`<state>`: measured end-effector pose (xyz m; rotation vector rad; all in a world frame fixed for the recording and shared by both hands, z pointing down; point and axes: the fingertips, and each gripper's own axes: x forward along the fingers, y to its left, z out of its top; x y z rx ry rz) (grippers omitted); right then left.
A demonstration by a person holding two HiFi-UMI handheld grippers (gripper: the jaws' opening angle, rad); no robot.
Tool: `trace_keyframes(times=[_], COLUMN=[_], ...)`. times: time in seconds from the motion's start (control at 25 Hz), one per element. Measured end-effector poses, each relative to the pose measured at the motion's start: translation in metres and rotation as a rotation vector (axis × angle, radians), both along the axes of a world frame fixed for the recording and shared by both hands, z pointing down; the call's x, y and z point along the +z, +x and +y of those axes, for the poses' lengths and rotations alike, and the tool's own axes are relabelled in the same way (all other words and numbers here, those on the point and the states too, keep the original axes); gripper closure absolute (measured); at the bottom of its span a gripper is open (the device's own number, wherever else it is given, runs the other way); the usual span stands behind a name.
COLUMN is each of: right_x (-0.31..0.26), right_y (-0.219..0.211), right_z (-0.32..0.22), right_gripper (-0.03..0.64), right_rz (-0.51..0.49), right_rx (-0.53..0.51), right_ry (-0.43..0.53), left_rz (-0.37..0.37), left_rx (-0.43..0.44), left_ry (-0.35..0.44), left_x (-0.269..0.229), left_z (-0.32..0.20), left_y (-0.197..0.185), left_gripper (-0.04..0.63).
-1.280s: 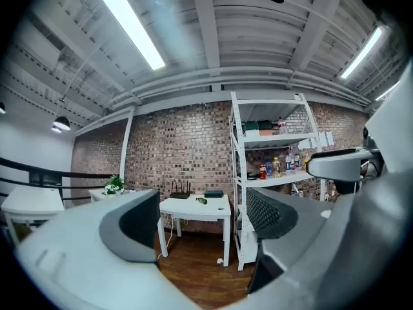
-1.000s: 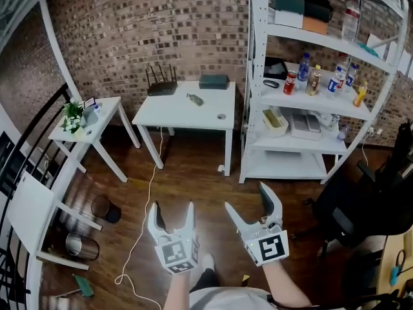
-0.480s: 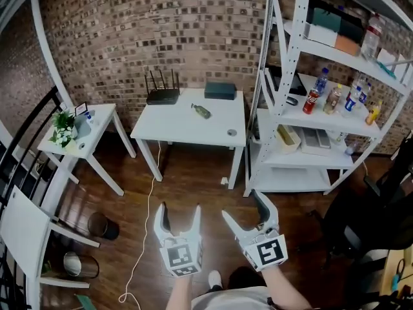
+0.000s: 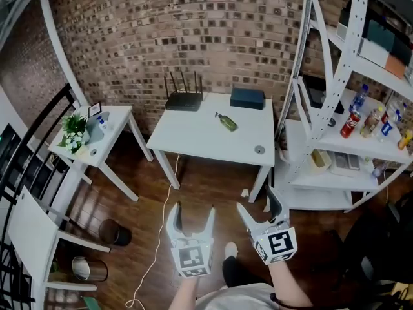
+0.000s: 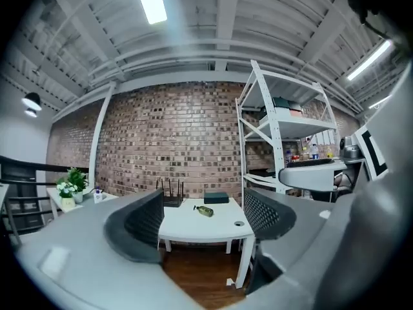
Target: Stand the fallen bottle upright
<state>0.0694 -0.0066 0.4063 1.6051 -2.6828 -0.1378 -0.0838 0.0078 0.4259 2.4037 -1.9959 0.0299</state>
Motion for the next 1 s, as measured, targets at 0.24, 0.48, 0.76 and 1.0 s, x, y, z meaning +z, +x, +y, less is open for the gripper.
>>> trace_keyframes(times=[0.24,0.48,0.76,1.0], right_x=[-0.011,0.009,0.035,0.045], right_y=[-0.016,-0.001,-0.001,0.005], right_z=[-0.116,-0.199,-0.264,-0.357], right_gripper=[0.264,0.273,0.276,0.282], right_rz=[-0.009,-0.040,0.002,0.046], right_rx=[-0.053,-0.040,-0.041,0.008], right_ry=[-0.020,-0.081,-0.146,-0.179], left_rz=[-0.033,-0.047,-0.004,0.036], left_rx=[0.009,0.020,0.046,0.090], left_ry=[0.003,-0.043,-0.082,-0.084], left_x=[-0.018,-0.001,0.022,0.032], left_z=[-0.116,-0.190,-0.278,-0.384], left_y=[-0.001,0.007,0.009,0.002], left_gripper=[0.193,0.201,0.204,0.209])
